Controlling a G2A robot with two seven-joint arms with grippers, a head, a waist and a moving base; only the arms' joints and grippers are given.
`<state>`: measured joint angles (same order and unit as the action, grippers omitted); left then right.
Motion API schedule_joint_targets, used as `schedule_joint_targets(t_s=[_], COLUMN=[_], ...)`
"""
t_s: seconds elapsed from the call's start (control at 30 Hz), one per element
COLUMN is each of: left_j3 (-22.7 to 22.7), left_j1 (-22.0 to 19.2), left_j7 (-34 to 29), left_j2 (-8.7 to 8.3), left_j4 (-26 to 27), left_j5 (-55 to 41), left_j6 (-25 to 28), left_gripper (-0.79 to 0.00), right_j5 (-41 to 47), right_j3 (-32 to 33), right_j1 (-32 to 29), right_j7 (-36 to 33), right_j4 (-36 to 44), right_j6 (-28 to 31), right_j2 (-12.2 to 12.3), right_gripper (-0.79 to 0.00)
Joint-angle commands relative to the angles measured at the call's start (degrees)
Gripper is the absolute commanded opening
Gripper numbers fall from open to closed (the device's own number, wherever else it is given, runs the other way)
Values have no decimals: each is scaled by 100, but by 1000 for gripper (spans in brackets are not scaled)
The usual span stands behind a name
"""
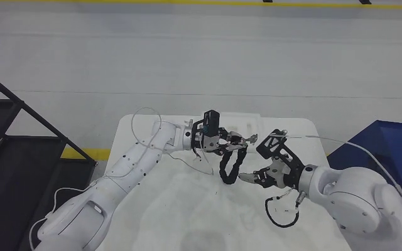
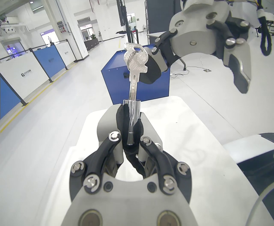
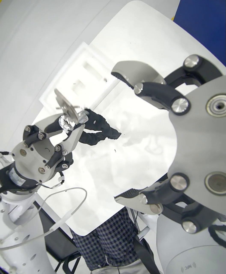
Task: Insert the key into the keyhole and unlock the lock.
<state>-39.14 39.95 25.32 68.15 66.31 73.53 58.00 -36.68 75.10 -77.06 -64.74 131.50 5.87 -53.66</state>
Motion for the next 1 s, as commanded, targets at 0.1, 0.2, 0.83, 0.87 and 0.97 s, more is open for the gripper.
schedule_joint_targets(t_s=[0.1, 0.2, 0.83, 0.87, 0.97], left_j3=[196, 197, 255, 272, 326], left_j1=[-217, -295, -181, -198, -222], left_j7=[-621, -909, -1806, -1845, -1922], left_j2=[-121, -191, -310, -305, -285], left_j4=[93, 158, 510, 508, 490], left_j5=[-681, -879, -1553, -1565, -1599], left_j6=[0, 0, 0, 0, 0], left_gripper=[-785, -785, -785, -785, -785], right_j5=[-10, -10, -1324, -1417, -1670], right_j3=[-95, -95, 189, 128, -101], right_j1=[44, 44, 114, 152, 261], right_j7=[83, 83, 526, 522, 485], right_j4=[-134, -134, 238, 239, 225], right_j6=[-29, -29, 2393, 2512, 2682], right_j2=[-11, -11, 136, 139, 138], right_gripper=[0, 0, 0, 0, 0])
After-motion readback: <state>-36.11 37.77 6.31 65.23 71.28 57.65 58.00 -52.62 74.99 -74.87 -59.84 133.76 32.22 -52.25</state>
